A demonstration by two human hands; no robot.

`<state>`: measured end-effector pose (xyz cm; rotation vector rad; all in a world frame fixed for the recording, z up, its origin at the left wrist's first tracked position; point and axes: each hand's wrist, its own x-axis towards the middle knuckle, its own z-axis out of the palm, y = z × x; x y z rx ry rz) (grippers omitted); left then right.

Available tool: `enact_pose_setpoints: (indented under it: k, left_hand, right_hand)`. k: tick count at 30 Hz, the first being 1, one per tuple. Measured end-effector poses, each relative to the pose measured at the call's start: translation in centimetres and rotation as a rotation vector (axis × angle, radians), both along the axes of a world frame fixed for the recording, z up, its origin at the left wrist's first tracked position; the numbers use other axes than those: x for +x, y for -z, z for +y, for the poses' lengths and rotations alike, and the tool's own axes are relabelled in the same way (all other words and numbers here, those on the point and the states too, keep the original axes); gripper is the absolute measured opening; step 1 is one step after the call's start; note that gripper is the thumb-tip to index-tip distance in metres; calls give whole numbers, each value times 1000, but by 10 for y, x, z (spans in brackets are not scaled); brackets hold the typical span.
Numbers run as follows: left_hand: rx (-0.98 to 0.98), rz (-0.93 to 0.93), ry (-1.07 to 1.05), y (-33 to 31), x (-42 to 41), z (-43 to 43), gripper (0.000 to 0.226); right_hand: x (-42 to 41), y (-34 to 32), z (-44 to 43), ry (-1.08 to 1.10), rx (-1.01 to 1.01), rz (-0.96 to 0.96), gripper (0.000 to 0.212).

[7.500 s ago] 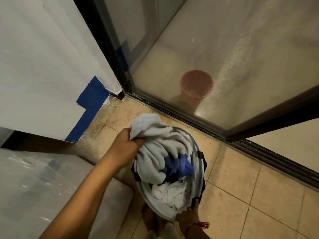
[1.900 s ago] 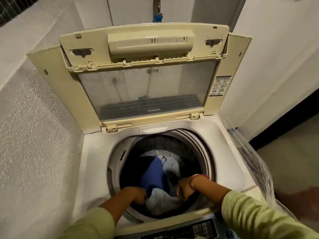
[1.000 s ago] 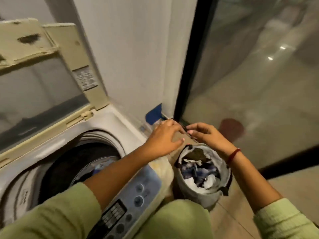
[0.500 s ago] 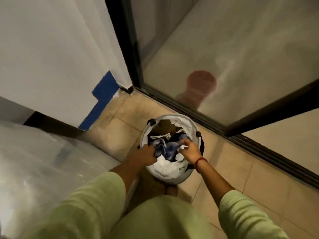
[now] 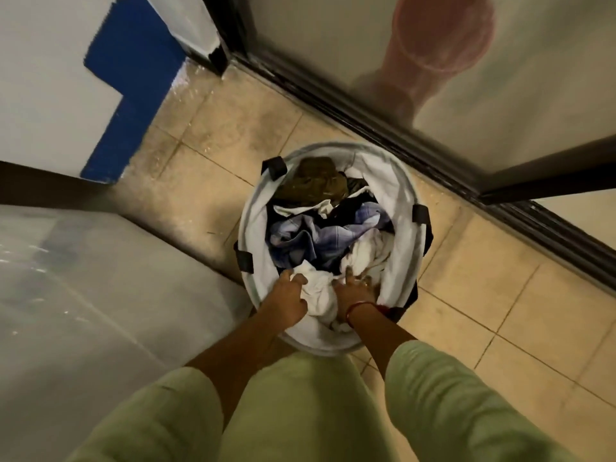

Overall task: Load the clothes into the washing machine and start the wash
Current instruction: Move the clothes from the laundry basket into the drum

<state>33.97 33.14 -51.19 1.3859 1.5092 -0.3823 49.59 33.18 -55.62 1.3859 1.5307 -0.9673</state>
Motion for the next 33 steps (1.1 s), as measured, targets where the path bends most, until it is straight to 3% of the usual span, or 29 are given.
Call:
enact_pose_setpoints:
  k: [2, 4, 8, 12, 16, 20, 23, 25, 29, 30, 33]
  left_hand:
    - [11, -10, 11, 5, -1, 3, 46]
    - [19, -28, -2, 0, -2, 3, 44]
    - [54, -92, -75, -28, -7, 4, 49]
    - [132, -119, -162, -80, -10, 23, 84]
    - [124, -155, -118, -140, -8, 51, 117]
    - [69, -270, -2, -196, 0, 56, 135]
    - [157, -332, -9, -229, -2, 55, 145]
    - [239, -321, -41, -266, -7, 58, 134]
    - [413, -283, -171, -367, -25, 61, 53]
    - [464, -270, -180, -387, -33, 60, 41]
    - [554, -312, -306, -445, -56, 53, 33]
  right_hand:
    - [3, 3, -4, 18, 80, 81, 45]
    - [4, -6, -5, 166, 169, 156, 36]
    - [11, -49, 8, 646, 475, 363, 30]
    - [19, -120, 4, 1156, 726, 591, 38]
    - [17, -198, -8, 1540, 785, 787, 47]
    - [6, -282, -3, 1742, 710, 999, 35]
    - [-8, -352, 12, 1762, 696, 1157, 35]
    - [-16, -402, 18, 1685, 660, 1289, 31]
    - [-33, -491, 16, 1345, 557, 1447, 24]
    - [-36, -510, 14, 1269, 536, 1489, 23]
    - [-35, -548, 7, 1100, 421, 1595, 36]
